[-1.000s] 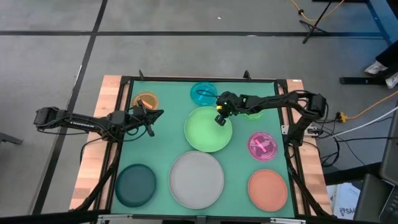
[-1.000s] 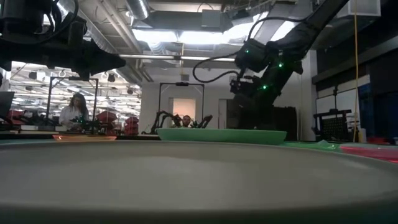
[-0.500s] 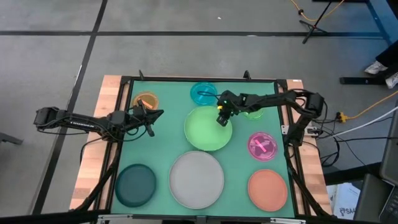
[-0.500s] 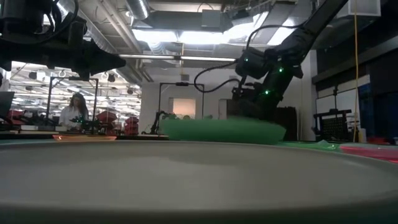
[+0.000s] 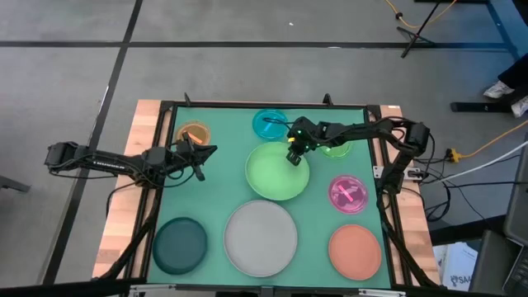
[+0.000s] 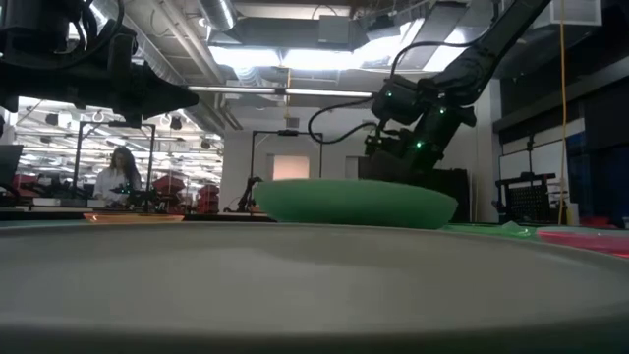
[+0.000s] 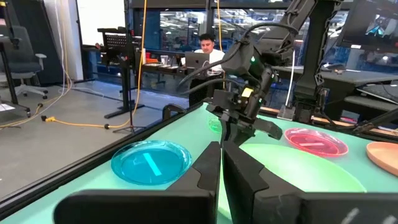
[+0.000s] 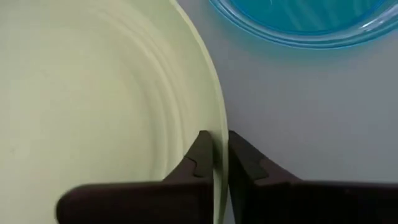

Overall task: Stack plastic plates
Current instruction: Stack the green plate on the gray plate

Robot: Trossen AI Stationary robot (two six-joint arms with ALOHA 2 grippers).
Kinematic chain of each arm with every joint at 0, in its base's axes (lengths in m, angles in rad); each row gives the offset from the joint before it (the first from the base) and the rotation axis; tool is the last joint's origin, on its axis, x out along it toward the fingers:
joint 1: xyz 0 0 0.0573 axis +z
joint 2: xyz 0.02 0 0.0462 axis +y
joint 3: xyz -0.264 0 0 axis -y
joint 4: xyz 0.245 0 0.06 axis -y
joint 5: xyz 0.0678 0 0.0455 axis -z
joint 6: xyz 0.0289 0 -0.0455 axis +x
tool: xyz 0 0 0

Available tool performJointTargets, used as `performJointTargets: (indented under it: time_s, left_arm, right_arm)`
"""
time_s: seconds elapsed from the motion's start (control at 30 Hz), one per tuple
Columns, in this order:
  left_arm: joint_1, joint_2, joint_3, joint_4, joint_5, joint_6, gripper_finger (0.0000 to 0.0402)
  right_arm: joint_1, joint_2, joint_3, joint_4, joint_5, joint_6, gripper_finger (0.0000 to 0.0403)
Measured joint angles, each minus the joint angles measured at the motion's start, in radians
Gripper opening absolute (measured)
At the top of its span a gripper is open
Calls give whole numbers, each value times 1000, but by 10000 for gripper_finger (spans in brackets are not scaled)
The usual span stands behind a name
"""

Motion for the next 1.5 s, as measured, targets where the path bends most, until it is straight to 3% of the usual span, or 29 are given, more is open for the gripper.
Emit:
performJointTargets:
  time_s: [0.43,1.0,1.37,1.5]
  left_arm:
    - [0,0,0,52,-32,41,11]
    - [0,0,0,69,1,35,11]
    - [2,0,0,68,4,34,11]
    - [2,0,0,61,5,34,11]
  right_arm:
    - [1,-93,-5,-28,1,-10,0]
    - [-98,-143,5,-41,-190,3,1]
    - [-96,-177,5,-39,-285,7,1]
    - [-49,-177,5,-27,-301,18,1]
